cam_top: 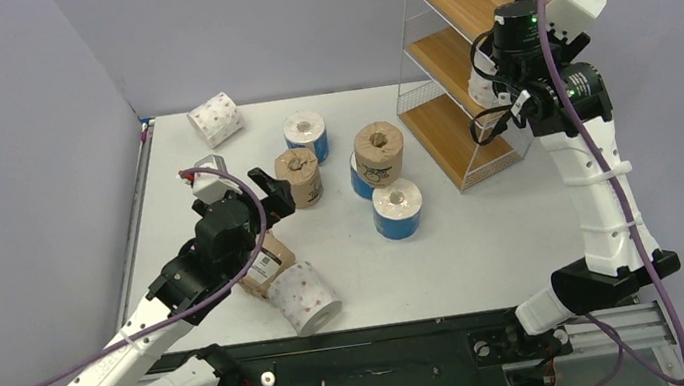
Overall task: Place and organize the paper towels onto the shelf
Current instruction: Move the shelf to the center of the board.
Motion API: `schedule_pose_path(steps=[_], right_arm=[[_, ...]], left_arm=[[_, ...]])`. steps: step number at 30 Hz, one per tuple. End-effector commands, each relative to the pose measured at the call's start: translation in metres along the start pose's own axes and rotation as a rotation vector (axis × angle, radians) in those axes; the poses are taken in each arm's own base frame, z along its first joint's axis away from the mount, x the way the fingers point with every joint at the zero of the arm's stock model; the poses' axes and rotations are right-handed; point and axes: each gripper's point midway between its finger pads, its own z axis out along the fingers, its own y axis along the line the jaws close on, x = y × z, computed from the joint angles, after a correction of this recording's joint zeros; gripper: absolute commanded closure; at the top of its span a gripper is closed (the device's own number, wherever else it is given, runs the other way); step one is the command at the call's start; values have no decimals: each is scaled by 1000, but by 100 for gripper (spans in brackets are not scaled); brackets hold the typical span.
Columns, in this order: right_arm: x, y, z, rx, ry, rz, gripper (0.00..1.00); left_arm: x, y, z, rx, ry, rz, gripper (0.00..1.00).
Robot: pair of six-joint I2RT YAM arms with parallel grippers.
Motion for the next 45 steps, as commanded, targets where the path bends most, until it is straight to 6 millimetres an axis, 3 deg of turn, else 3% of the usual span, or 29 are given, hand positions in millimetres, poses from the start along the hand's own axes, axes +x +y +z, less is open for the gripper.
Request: schedule_pose_path(steps=[1,19,21,25,38,45], right_arm=[[-11,0,0,7,-24,-13,39],[-5,13,10,4,-1,-120,74],[-3,15,10,-2,8,-133,79],[0,19,7,-26,21,-165,100],[9,41,-18,-191,51,-276,100],[11,39,-25,-207,64,-277,100]], left_arm=[[-4,-8,-1,34,-4,-16,4],[3,-8,3,32,15,-15,4],[4,-9,3,31,19,-13,4],[6,-11,5,33,25,-11,4],[8,-22,15,40,35,-2,4],[-2,-28,22,32,6,14,4]])
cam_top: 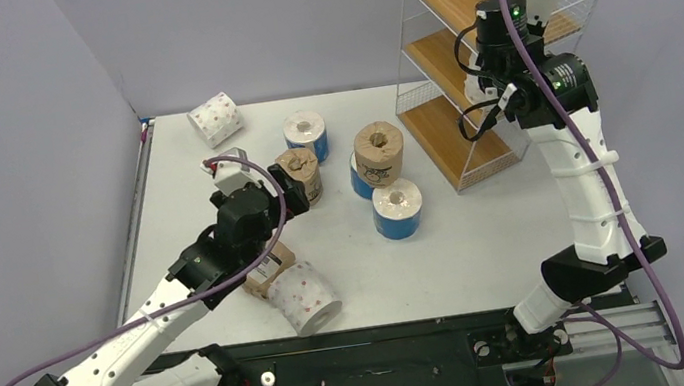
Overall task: Place and organize the paper towels onto the shelf
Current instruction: Move the shelf to the center of the board.
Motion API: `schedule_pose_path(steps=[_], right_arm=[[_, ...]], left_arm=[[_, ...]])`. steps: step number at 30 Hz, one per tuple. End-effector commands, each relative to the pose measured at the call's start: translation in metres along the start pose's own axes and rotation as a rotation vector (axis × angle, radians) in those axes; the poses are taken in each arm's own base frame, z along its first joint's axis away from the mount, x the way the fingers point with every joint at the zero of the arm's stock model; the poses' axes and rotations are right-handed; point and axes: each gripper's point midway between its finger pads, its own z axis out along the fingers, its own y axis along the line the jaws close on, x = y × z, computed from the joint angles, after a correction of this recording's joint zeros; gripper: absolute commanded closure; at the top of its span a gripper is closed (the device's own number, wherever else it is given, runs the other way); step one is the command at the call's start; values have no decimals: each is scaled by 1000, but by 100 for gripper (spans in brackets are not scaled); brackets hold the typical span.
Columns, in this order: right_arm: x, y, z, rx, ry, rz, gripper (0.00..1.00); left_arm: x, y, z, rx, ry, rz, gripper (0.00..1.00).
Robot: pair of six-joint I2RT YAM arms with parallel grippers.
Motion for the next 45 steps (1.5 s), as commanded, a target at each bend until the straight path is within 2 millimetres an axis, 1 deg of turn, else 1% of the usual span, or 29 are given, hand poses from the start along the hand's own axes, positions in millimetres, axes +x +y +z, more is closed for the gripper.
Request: schedule_pose_path(steps=[1,5,8,9,10,11,12,13,14,15,16,17,18,19,20,21,22,23,26,28,31,32,37,38,45], right_arm=[[-2,15,-19,-122,6,29,100],[0,12,-24,-132,15,25,100],[1,10,-28,-143,20,23,100],[3,8,-29,-143,24,19,100],[4,7,-29,-142,26,17,100],[6,5,-30,-143,29,14,100],[11,6,-29,-147,41,8,100],[11,4,-32,-150,40,13,100],[17,6,-31,-156,54,6,100],[16,4,-35,-163,50,10,100],[20,4,-35,-167,58,2,100],[20,2,-39,-174,55,5,100],[21,2,-42,-184,57,0,100],[22,1,-44,-188,58,-4,100],[24,0,-47,-195,59,-10,100],[25,1,-48,-203,61,-15,100],[26,-1,-51,-208,63,-20,100],[27,-1,-53,-213,65,-24,100],[25,-4,-60,-232,62,-31,100],[25,-3,-65,-254,61,-36,100],[32,4,-72,-303,79,-62,100],[34,4,-74,-306,85,-71,100],[45,4,-80,-329,103,-97,100],[44,2,-83,-335,99,-94,100],[53,-6,-93,-359,108,-89,100]], left_arm=[[-35,-20,0,37,-84,-32,4],[-46,-25,7,37,-111,-40,4],[-59,-33,11,69,-143,-57,4],[-60,-35,13,76,-146,-51,4],[-66,-41,15,105,-162,-63,4],[-71,-51,17,155,-173,-64,4],[-76,-52,20,170,-188,-54,4],[-85,-66,21,240,-213,-68,4],[-91,-67,24,255,-233,-58,4],[-98,-79,25,315,-258,-66,4],[-105,-80,27,329,-279,-60,4],[-115,-88,29,374,-310,-68,4],[-120,-92,30,391,-324,-68,4],[-127,-100,31,423,-344,-73,4],[-128,-104,35,434,-349,-60,4],[-137,-114,31,471,-372,-61,4],[-137,-118,36,483,-377,-51,4],[-143,-125,34,505,-386,-48,4],[-147,-140,42,540,-390,-31,4],[-149,-150,45,575,-393,-12,4],[-152,-162,49,617,-409,18,4],[-154,-168,51,639,-415,26,4],[-164,-186,58,725,-439,82,4],[-164,-191,65,747,-434,96,4],[-186,-212,81,863,-498,137,4]])
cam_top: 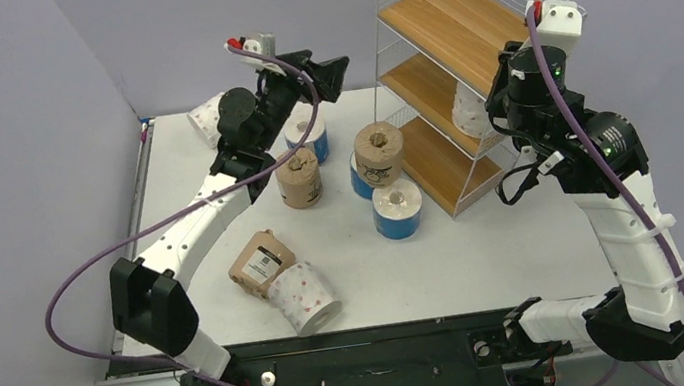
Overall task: Place and organize the paper towels onto the shelf
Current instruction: Move the shelf to the center of the board.
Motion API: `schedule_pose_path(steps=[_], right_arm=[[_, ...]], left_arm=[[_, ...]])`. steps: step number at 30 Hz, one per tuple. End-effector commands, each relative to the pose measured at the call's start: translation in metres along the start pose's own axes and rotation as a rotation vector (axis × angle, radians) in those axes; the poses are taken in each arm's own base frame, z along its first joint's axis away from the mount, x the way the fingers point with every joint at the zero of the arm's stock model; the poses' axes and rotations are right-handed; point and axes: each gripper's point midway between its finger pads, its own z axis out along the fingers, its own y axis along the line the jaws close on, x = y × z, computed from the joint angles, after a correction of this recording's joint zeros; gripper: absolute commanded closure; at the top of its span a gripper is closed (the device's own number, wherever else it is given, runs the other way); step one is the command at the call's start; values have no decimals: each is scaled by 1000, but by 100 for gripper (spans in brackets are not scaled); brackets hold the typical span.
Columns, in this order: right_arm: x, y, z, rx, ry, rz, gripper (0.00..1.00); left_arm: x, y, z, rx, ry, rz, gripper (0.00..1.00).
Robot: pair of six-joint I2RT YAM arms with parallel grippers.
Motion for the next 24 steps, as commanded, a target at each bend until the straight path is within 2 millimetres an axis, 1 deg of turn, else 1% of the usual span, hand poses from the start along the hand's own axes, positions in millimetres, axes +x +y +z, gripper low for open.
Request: schedule_pose_path(steps=[1,4,9,14,17,21,24], right_arm=[[30,11,-20,-117,97,-29,100],[31,6,-21,-104,94,-32,100],[35,5,-24,-115,103,-37,100],[37,4,-26,-122,108,-45,100],[38,5,-25,-124,107,-46,100],[41,10,-22,-134,113,-49,100],[43,12,-20,-137,118,-53,100]], left_arm=[[-44,-25,21,176,-131,49,4],[-42,-21,42,220,-147,40,4],[-37,-18,75,284,-169,-2,4],[-33,-22,91,333,-169,-4,4],[-30,-19,101,329,-161,4,4],[-28,-15,112,320,-160,10,3],[-28,-17,117,326,-169,13,2]])
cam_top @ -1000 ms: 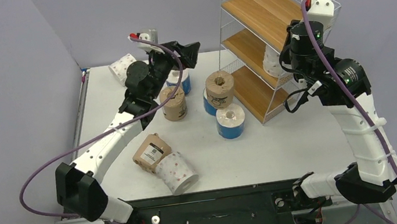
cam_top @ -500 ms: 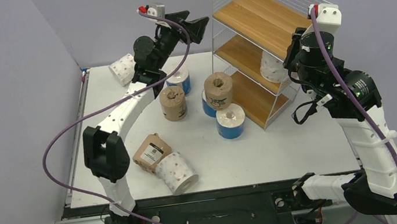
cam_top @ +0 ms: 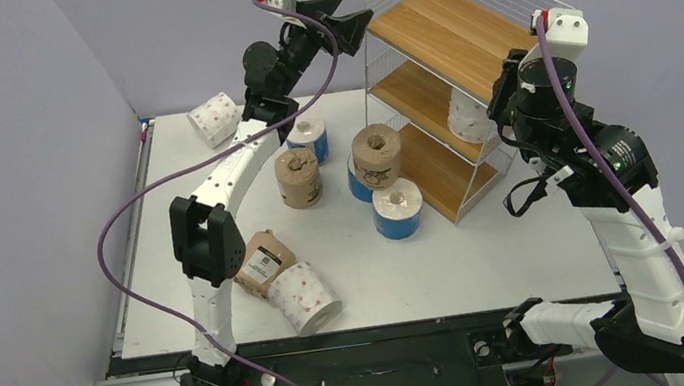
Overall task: Place and organize the paper towels onto the shelf
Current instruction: Move the shelf to the center of the board.
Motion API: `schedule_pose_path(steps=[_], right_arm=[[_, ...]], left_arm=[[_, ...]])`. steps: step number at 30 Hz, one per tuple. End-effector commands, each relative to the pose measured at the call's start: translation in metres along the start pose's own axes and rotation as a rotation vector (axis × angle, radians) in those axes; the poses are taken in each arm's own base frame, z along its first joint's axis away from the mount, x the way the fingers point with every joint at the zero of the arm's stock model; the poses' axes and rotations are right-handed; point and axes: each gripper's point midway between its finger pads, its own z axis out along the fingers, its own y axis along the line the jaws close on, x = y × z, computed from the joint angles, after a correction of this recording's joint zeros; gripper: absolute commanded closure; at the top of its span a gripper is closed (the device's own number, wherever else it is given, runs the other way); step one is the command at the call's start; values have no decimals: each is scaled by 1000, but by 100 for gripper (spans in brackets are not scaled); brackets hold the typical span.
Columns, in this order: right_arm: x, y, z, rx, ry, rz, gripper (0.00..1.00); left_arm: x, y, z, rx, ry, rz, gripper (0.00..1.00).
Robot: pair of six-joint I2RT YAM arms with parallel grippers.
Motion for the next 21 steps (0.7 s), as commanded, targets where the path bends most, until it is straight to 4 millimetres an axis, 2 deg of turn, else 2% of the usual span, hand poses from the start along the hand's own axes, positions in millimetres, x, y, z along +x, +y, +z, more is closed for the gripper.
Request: schedule_pose_path(steps=[1,4,5,7,13,21], right_arm=[[38,13,-7,-83,138,-67,100],[36,14,-7,-81,134,-64,100],[36,13,-7,-77,132,-64,100],[35,13,-7,-78,129,-61,100],[34,13,-7,-75,125,-56,100],[34,14,-4,-69,122,-52,100]], left_arm=[[-21,-12,12,46,-50,24,1],[-16,-13,17,51,-44,37,11],[-7,-12,18,45,-26,35,18],[-1,-12,20,39,-13,53,25],[8,-6,23,13,-4,69,38],[13,-10,23,32,9,63,64]])
